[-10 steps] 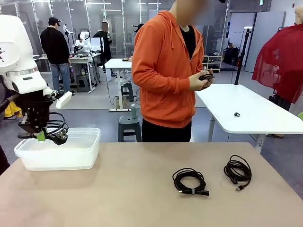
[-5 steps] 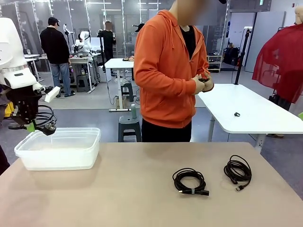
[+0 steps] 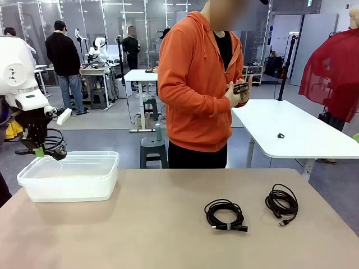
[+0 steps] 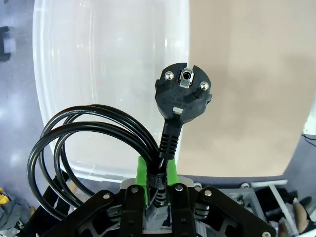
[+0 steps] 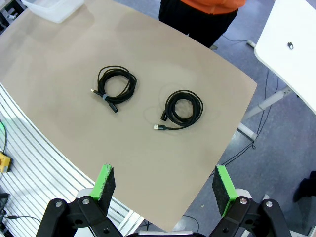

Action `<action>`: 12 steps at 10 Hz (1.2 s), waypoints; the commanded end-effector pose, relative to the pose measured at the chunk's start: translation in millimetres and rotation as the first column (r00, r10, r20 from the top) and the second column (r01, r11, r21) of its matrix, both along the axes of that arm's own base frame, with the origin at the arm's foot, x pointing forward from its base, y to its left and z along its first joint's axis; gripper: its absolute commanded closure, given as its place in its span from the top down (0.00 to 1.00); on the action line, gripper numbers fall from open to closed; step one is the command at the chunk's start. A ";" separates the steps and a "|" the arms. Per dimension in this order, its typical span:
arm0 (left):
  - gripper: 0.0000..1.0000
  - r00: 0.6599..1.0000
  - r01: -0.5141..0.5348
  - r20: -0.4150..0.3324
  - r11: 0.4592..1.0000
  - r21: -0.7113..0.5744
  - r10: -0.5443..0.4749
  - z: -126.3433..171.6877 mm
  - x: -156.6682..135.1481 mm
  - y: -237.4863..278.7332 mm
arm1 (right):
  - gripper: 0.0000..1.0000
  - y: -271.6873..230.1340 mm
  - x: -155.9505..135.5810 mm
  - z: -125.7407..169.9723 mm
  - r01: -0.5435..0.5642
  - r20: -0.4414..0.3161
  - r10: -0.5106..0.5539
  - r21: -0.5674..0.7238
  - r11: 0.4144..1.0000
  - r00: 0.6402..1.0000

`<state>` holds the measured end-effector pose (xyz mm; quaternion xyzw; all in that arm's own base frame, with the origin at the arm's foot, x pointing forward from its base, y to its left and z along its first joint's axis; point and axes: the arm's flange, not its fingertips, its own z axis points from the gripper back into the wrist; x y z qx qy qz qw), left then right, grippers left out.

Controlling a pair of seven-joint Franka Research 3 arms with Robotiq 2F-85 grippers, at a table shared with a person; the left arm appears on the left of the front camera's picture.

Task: Organize and store the cables.
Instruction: Place the Power Cable into the Organizing box.

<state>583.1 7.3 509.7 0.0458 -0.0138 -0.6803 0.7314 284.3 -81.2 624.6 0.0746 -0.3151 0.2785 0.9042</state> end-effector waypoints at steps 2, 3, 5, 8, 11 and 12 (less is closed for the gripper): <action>0.17 0.999 0.002 -0.036 1.000 -0.028 -0.003 -22.5 38.5 -2.7 | 1.00 -1.0 -1.2 -0.5 -0.002 0.001 0.002 -0.002 1.000 1.000; 0.17 0.999 -0.024 -0.031 0.999 -0.027 0.024 -32.4 48.9 -1.6 | 1.00 -1.0 -1.2 -0.5 -0.002 0.001 0.002 -0.002 1.000 1.000; 0.17 0.998 -0.051 -0.050 0.996 -0.069 0.048 -58.3 74.0 4.2 | 1.00 -1.0 -1.2 -0.5 -0.002 0.001 0.002 -0.002 1.000 1.000; 0.17 0.991 -0.079 -0.114 0.995 -0.061 0.072 -86.3 84.5 8.1 | 1.00 -1.0 -1.2 -0.5 -0.002 0.001 0.002 -0.002 1.000 1.000; 0.17 0.984 -0.097 -0.160 0.992 -0.080 0.083 -112.6 94.5 10.8 | 1.00 -1.0 -1.2 -0.5 -0.002 0.001 0.002 -0.002 1.000 1.000; 0.17 0.981 -0.106 -0.170 0.991 -0.082 0.091 -115.4 95.8 12.0 | 1.00 -1.0 -1.2 -0.5 -0.002 0.001 0.002 -0.002 1.000 1.000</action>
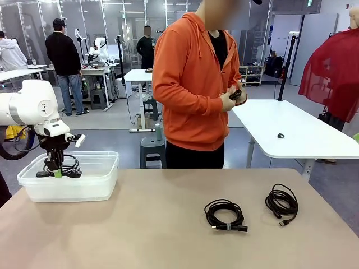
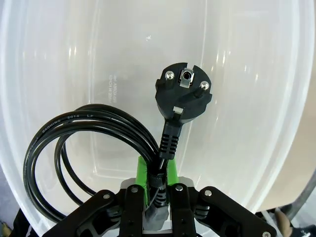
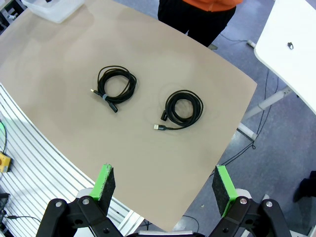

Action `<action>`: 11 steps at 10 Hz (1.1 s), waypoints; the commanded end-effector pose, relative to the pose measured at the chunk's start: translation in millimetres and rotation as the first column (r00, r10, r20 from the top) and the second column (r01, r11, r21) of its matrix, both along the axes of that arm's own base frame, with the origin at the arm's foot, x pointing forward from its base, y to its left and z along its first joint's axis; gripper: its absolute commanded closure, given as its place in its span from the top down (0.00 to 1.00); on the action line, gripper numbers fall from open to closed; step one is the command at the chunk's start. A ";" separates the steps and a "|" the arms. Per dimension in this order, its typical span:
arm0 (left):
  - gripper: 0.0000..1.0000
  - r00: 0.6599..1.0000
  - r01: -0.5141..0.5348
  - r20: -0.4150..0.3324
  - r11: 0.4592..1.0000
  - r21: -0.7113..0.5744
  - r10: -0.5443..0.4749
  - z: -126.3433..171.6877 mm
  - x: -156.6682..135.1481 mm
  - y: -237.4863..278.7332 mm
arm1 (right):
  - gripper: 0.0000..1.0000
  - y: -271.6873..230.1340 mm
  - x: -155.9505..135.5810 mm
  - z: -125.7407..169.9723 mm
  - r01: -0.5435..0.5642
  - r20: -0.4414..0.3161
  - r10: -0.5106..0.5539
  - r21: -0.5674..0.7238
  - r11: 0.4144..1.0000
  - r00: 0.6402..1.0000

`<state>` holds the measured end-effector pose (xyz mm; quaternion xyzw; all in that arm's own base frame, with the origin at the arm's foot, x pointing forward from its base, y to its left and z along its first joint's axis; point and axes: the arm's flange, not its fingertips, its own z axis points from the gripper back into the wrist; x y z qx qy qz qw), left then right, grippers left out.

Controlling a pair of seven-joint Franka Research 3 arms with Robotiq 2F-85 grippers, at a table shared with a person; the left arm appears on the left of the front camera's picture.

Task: Organize and store the cables.
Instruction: Place the Power Cable into the Organizing box.

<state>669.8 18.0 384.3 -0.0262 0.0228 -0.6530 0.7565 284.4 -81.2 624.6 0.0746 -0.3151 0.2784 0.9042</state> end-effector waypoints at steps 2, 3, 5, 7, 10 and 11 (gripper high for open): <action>0.43 0.999 -0.030 -0.033 0.999 -0.042 0.028 9.5 8.0 1.1 | 1.00 -1.0 -1.2 -0.4 -0.002 0.001 0.002 -0.002 1.000 1.000; 0.51 0.999 -0.028 -0.034 0.999 -0.043 0.027 10.3 6.5 1.7 | 1.00 -1.0 -1.2 -0.4 -0.002 0.001 0.002 -0.002 1.000 1.000; 0.85 0.999 -0.025 -0.041 0.999 -0.046 0.023 12.3 3.7 1.3 | 1.00 -1.0 -1.2 -0.4 -0.002 0.001 0.002 -0.002 1.000 1.000; 1.00 0.999 -0.026 -0.037 0.998 -0.052 0.025 16.9 2.2 0.2 | 1.00 -1.0 -1.2 -0.4 -0.002 0.001 0.002 -0.002 1.000 1.000; 0.93 1.000 -0.004 -0.021 1.000 -0.016 0.004 12.3 1.4 -0.3 | 1.00 -1.0 -1.2 -0.4 -0.002 0.001 0.002 -0.002 1.000 1.000; 0.93 1.000 -0.004 -0.021 1.000 -0.016 0.004 12.3 1.4 -0.3 | 1.00 -1.0 -1.2 -0.4 -0.002 0.001 0.002 -0.002 1.000 1.000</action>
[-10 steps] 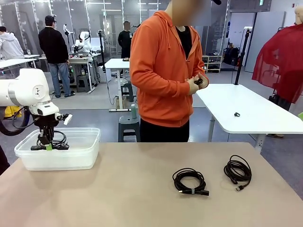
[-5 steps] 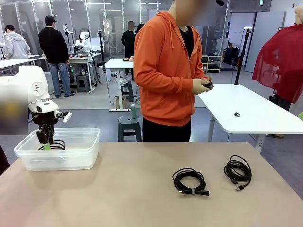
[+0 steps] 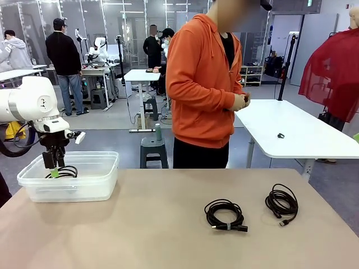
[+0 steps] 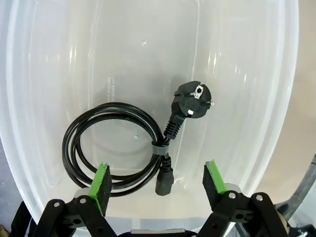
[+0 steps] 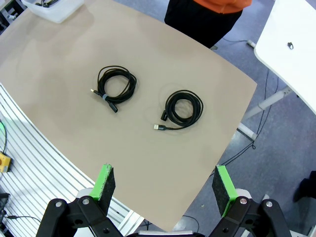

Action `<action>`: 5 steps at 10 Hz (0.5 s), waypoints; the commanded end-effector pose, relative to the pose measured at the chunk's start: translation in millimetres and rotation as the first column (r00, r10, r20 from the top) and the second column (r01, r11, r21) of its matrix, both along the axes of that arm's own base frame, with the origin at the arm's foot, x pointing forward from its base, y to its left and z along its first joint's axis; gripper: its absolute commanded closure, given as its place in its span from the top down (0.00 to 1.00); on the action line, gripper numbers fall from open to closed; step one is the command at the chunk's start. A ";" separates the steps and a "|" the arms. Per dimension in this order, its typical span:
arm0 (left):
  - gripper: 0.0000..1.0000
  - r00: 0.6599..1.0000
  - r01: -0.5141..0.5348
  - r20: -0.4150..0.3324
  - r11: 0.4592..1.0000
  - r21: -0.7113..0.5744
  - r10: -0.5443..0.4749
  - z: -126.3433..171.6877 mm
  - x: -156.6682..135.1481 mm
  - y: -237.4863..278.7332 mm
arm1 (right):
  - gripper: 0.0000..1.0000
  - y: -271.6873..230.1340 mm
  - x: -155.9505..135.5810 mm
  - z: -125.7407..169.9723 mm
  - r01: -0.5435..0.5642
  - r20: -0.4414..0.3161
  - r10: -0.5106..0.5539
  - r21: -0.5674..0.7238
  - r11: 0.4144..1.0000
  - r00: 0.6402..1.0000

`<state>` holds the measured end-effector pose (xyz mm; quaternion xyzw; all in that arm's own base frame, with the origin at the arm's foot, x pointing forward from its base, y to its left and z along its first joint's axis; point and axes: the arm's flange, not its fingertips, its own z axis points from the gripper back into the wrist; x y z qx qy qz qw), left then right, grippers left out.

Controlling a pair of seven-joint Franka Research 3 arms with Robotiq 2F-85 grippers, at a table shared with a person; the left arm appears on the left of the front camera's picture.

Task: Organize and store the cables.
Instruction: Place the Power Cable into the Organizing box.

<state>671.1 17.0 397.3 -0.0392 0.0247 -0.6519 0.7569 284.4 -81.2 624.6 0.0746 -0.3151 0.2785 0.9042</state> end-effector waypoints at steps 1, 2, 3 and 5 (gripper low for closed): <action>0.93 1.000 -0.001 -0.001 1.000 0.001 0.001 -0.7 0.1 0.7 | 1.00 -1.0 -1.2 -0.4 -0.002 0.001 0.002 -0.002 1.000 1.000; 0.93 1.000 -0.001 -0.001 1.000 0.001 0.001 -0.7 0.1 0.7 | 1.00 -1.0 -1.2 -0.4 -0.002 0.001 0.002 -0.002 1.000 1.000; 0.93 1.000 -0.001 -0.001 1.000 0.001 0.001 -0.7 0.1 0.7 | 1.00 -1.0 -1.2 -0.4 -0.002 0.001 0.002 -0.002 1.000 1.000; 0.93 1.000 -0.001 -0.001 1.000 0.001 0.001 -0.7 0.1 0.7 | 1.00 -1.0 -1.2 -0.4 -0.002 0.001 0.002 -0.002 1.000 1.000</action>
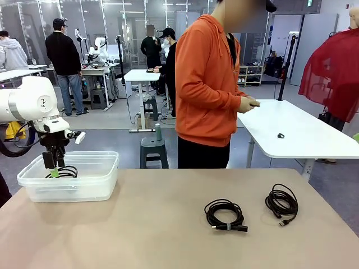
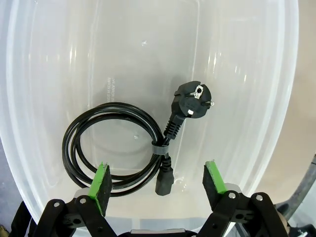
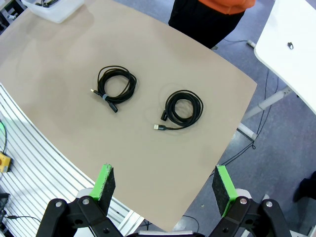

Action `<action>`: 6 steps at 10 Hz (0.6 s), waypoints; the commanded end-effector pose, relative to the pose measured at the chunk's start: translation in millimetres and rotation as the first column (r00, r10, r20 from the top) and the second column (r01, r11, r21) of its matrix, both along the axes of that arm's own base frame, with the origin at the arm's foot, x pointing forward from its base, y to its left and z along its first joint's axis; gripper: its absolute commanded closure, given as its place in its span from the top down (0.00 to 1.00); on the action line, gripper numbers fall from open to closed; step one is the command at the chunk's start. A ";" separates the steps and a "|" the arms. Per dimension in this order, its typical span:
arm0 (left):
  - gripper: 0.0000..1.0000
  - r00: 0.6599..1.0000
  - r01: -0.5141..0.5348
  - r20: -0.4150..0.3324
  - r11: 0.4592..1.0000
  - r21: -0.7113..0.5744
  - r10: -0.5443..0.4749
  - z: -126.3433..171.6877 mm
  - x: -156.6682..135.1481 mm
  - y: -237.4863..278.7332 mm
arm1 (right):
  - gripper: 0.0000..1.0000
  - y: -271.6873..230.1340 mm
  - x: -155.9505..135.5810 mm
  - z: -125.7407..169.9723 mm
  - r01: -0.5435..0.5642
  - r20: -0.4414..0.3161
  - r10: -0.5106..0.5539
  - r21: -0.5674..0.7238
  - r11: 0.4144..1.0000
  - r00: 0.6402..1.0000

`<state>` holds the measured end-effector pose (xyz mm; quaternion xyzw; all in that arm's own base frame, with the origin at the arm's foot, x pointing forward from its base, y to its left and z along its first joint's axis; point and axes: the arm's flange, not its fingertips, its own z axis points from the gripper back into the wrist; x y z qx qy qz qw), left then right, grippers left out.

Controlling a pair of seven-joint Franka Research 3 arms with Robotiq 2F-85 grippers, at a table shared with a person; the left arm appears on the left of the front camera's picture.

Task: Organize and store the cables.
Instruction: Place the Power Cable into the Organizing box.

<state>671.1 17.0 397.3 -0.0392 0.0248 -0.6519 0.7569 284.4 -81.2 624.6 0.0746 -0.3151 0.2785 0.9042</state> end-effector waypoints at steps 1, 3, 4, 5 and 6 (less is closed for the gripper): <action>0.93 1.000 -0.001 -0.001 1.000 0.001 0.001 -0.7 0.1 0.7 | 1.00 -1.0 -1.2 -0.4 -0.002 0.001 0.002 -0.002 1.000 1.000; 0.93 1.000 -0.001 -0.001 1.000 0.001 0.001 -0.7 0.1 0.7 | 1.00 -1.0 -1.2 -0.4 -0.002 0.001 0.002 -0.002 1.000 1.000; 0.93 1.000 -0.001 -0.001 1.000 0.001 0.001 -0.7 0.1 0.7 | 1.00 -1.0 -1.2 -0.4 -0.002 0.001 0.002 -0.002 1.000 1.000; 0.93 1.000 -0.001 -0.001 1.000 0.001 0.001 -0.7 0.1 0.7 | 1.00 -1.0 -1.2 -0.4 -0.002 0.001 0.002 -0.002 1.000 1.000; 0.93 1.000 -0.001 -0.001 1.000 0.001 0.001 -0.7 0.1 0.7 | 1.00 -1.0 -1.2 -0.4 -0.002 0.001 0.002 -0.002 1.000 1.000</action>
